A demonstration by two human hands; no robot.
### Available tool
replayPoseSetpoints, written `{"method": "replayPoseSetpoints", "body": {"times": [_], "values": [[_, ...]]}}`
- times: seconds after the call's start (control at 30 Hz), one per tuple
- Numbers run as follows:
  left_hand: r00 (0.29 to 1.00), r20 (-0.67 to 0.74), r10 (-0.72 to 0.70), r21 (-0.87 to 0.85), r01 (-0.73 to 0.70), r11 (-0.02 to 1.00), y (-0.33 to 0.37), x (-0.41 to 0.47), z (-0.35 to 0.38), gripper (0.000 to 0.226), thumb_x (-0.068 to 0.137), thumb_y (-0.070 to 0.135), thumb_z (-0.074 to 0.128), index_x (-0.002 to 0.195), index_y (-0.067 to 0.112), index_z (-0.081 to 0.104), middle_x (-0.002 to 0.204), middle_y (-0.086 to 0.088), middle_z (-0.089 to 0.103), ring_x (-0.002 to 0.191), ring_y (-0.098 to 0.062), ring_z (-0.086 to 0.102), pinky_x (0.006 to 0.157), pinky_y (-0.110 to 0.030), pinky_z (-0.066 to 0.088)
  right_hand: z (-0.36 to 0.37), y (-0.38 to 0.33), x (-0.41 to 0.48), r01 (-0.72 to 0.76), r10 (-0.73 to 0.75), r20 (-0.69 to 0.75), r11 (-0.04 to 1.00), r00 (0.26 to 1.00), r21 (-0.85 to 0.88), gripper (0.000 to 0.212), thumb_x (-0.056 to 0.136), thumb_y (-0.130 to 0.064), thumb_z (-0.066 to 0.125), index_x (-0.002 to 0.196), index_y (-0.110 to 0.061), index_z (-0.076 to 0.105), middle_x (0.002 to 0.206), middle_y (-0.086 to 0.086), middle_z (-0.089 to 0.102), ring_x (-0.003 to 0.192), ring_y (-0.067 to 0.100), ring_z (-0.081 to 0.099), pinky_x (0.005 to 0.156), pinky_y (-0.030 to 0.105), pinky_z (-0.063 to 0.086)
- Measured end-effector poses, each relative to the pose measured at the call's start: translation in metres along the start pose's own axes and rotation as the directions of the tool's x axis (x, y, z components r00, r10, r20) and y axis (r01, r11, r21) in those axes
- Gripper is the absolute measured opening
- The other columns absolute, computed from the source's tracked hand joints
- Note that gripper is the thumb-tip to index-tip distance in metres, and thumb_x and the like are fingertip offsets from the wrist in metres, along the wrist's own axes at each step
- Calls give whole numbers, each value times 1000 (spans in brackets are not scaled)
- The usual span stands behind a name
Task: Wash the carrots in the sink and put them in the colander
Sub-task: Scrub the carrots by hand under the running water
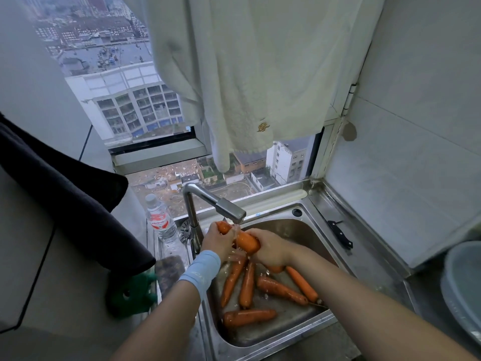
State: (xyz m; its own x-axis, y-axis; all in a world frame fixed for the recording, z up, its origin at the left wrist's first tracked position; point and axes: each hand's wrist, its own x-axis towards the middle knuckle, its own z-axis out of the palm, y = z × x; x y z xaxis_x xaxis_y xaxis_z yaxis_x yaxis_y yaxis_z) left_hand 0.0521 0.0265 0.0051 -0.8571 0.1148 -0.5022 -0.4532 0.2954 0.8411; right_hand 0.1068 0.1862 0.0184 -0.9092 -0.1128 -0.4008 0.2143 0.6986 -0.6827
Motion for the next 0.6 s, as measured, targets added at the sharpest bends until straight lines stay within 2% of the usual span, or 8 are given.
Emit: {"method": "replayPoseSetpoints", "body": {"times": [0.13, 0.2, 0.3, 0.33, 0.4, 0.47, 0.57, 0.6], "values": [[1000, -22, 1, -59, -2, 998, -1, -2, 3, 19, 98, 39, 58, 99, 20, 59, 105, -18, 69, 87, -40, 73, 67, -50, 63, 0, 7, -3, 18, -19, -17, 997, 1000, -75, 52, 79, -30, 75, 125, -41, 53, 118, -6, 65, 110, 18, 61, 97, 41, 50], [1000, -11, -12, -66, 11, 998, -3, -1, 5, 34, 90, 51, 59, 99, 19, 62, 100, -17, 72, 84, -40, 74, 73, -51, 62, 0, 9, -5, 33, -40, -53, 993, 998, -117, 46, 80, -35, 74, 121, -42, 52, 115, -6, 67, 108, 19, 62, 95, 40, 50], [998, -62, 10, -10, -11, 1000, -17, 19, 4, 66, 61, 76, 49, 93, 21, 66, 94, -13, 75, 87, -39, 73, 87, -54, 57, 2, 10, -3, 44, -65, -106, 981, 992, -190, 41, 77, -44, 73, 114, -40, 56, 111, -6, 69, 106, 21, 64, 92, 38, 51], [997, -78, 22, 4, -22, 1000, -11, 14, 4, 68, 65, 75, 46, 94, 18, 67, 96, -12, 74, 91, -38, 72, 91, -50, 55, 2, 10, -2, 49, -73, -115, 978, 991, -201, 40, 77, -46, 73, 113, -39, 56, 110, -6, 69, 106, 21, 63, 91, 38, 51], [990, -129, 53, 153, -33, 988, 2, 1, 4, 55, 93, 57, 39, 102, 10, 66, 101, -10, 68, 100, -35, 67, 93, -38, 48, 0, 11, -1, 49, -72, -106, 977, 992, -206, 43, 77, -51, 75, 113, -37, 55, 110, -6, 66, 104, 19, 62, 88, 37, 49], [982, -149, 112, 178, -85, 980, 6, -6, 2, 49, 101, 47, 33, 111, 11, 66, 104, -9, 68, 99, -33, 68, 92, -40, 53, -5, 14, -3, 40, -49, -49, 985, 998, -168, 44, 78, -51, 77, 108, -34, 50, 107, -6, 62, 99, 16, 59, 82, 35, 47], [996, 73, 54, -108, -46, 993, 7, -14, 3, 27, 107, 31, 41, 116, 15, 61, 106, -6, 71, 101, -28, 69, 78, -38, 63, -15, 21, -7, 11, -11, 25, 1000, 1000, -25, 34, 77, -48, 80, 90, -36, 51, 97, -6, 62, 93, 16, 61, 79, 34, 47], [985, 165, 58, -181, -28, 983, 7, -15, 6, 18, 106, 21, 45, 117, 16, 57, 111, -5, 71, 106, -27, 67, 81, -37, 62, -17, 24, -7, -11, 8, 46, 998, 999, 56, 28, 78, -45, 81, 89, -35, 57, 96, -6, 65, 93, 16, 64, 81, 34, 49]]}}
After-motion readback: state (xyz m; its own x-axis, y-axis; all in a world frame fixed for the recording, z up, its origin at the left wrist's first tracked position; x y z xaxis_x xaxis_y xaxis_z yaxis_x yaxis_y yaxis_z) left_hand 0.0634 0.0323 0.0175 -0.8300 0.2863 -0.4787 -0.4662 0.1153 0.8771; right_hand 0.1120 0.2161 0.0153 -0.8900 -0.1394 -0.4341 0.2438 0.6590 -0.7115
